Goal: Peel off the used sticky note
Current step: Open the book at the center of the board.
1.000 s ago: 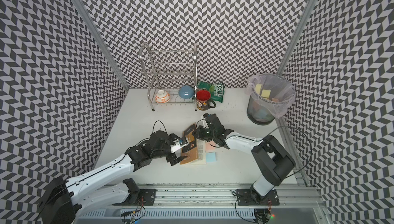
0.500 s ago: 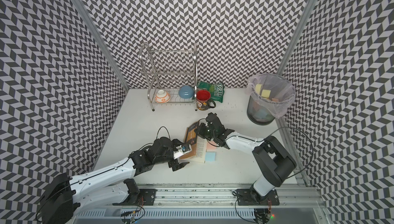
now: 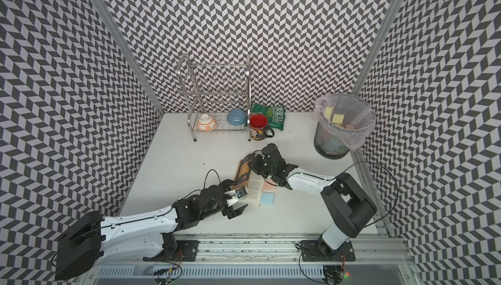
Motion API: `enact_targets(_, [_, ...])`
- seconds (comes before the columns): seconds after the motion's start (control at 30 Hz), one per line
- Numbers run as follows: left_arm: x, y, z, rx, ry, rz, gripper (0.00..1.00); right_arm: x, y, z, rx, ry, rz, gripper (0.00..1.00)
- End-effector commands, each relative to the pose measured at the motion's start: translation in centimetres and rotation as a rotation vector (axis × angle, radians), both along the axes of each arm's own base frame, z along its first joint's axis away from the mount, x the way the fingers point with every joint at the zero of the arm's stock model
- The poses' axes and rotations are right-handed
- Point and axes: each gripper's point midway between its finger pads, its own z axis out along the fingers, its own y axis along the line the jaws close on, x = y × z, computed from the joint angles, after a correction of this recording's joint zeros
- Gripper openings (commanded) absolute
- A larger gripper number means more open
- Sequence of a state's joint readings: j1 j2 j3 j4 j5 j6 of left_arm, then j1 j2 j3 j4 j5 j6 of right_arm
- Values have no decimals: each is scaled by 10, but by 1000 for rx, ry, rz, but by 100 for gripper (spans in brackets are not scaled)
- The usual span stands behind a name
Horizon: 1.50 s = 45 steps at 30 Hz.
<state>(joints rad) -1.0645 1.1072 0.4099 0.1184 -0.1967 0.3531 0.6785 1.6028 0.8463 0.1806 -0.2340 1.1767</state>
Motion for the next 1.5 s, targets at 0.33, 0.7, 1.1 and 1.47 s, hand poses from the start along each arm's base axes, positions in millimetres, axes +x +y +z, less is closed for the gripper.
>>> enact_targets(0.33, [29,1,11,-44,-116,190,100,12,8,31,110,-74,-40,0])
enact_targets(0.7, [28,2,17,-58,-117,188,56,11,7,28,95,-75,-36,0])
enact_targets(1.1, [23,4,15,-39,-103,167,18,13,4,25,50,-78,-42,0])
enact_targets(1.47, [28,6,14,-47,-70,213,0,28,-18,58,-126,-231,2,72])
